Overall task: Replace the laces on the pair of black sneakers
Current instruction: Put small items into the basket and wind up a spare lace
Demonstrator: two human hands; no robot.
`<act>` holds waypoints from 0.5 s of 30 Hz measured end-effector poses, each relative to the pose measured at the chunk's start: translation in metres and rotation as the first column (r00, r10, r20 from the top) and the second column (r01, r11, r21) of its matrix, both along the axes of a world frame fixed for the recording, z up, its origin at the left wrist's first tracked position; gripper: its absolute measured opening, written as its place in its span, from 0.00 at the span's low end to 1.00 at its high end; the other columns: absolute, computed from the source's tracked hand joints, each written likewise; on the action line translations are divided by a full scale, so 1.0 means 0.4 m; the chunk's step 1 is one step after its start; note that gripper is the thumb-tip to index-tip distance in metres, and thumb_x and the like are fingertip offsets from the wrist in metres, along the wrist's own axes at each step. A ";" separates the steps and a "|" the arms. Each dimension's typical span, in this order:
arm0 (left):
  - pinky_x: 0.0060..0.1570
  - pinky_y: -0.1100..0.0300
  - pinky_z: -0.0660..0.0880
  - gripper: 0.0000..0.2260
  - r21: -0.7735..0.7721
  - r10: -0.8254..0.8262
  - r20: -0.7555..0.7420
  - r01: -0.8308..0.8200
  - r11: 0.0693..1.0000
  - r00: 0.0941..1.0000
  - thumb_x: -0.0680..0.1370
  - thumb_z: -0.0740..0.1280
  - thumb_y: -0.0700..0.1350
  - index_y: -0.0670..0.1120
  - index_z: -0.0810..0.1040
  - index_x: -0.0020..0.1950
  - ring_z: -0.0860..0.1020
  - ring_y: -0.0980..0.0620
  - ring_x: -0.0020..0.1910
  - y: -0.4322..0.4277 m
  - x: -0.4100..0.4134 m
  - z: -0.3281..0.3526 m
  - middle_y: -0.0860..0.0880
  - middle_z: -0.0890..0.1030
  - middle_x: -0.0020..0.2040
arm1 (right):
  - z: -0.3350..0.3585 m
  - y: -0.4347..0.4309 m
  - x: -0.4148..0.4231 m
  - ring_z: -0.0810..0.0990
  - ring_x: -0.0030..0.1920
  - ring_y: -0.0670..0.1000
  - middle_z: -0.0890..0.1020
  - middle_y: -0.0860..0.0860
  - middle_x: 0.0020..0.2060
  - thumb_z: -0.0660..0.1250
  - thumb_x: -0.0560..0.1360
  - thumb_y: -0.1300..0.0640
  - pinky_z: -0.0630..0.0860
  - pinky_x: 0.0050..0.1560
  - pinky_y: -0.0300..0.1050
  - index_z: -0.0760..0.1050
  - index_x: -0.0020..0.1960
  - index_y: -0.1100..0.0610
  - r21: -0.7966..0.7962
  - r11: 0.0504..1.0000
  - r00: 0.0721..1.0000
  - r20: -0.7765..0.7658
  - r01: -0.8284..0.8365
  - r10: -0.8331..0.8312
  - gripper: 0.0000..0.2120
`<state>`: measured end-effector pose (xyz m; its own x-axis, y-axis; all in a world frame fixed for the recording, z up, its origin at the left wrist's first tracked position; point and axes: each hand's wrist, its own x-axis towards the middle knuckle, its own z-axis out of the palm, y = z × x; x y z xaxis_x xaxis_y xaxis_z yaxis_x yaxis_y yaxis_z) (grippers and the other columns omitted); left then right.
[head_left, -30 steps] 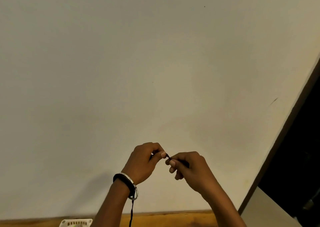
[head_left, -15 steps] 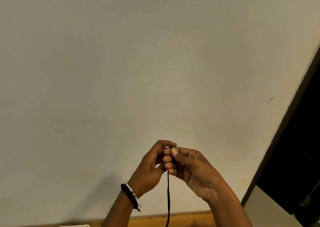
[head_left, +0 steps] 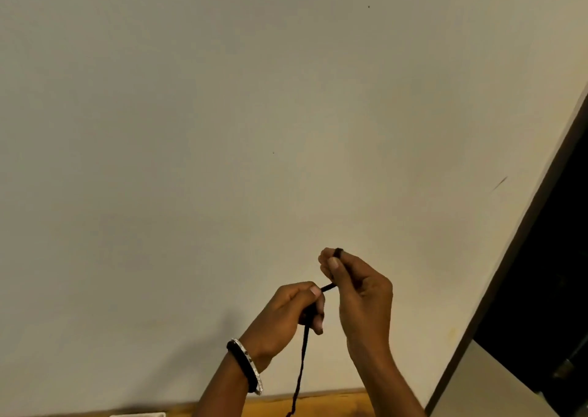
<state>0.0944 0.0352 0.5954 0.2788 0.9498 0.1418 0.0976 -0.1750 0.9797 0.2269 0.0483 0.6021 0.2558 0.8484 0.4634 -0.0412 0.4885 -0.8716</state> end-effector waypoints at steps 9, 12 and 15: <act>0.33 0.58 0.69 0.15 -0.210 0.235 0.487 -0.149 0.966 0.841 0.81 0.63 0.49 0.41 0.82 0.44 0.66 0.53 0.28 0.015 -0.053 0.037 0.49 0.67 0.29 | -0.100 0.014 0.005 0.77 0.44 0.43 0.79 0.41 0.44 0.62 0.81 0.62 0.74 0.45 0.38 0.77 0.54 0.51 0.281 0.956 0.713 0.688 -0.089 -0.136 0.09; 0.32 0.59 0.67 0.14 -0.221 0.275 0.549 -0.180 0.958 0.789 0.81 0.63 0.48 0.41 0.84 0.55 0.65 0.55 0.28 0.026 -0.058 0.033 0.50 0.68 0.30 | -0.091 0.009 0.002 0.77 0.44 0.42 0.80 0.39 0.44 0.59 0.83 0.57 0.71 0.44 0.34 0.77 0.52 0.52 0.152 0.979 0.694 0.720 -0.138 -0.014 0.09; 0.33 0.60 0.67 0.12 -0.207 0.306 0.565 -0.227 0.952 0.766 0.81 0.64 0.46 0.44 0.84 0.59 0.65 0.55 0.29 0.043 -0.071 0.025 0.51 0.68 0.32 | -0.078 -0.006 0.005 0.76 0.41 0.43 0.78 0.37 0.39 0.58 0.85 0.54 0.66 0.41 0.31 0.79 0.50 0.52 0.013 0.981 0.702 0.700 -0.195 0.130 0.12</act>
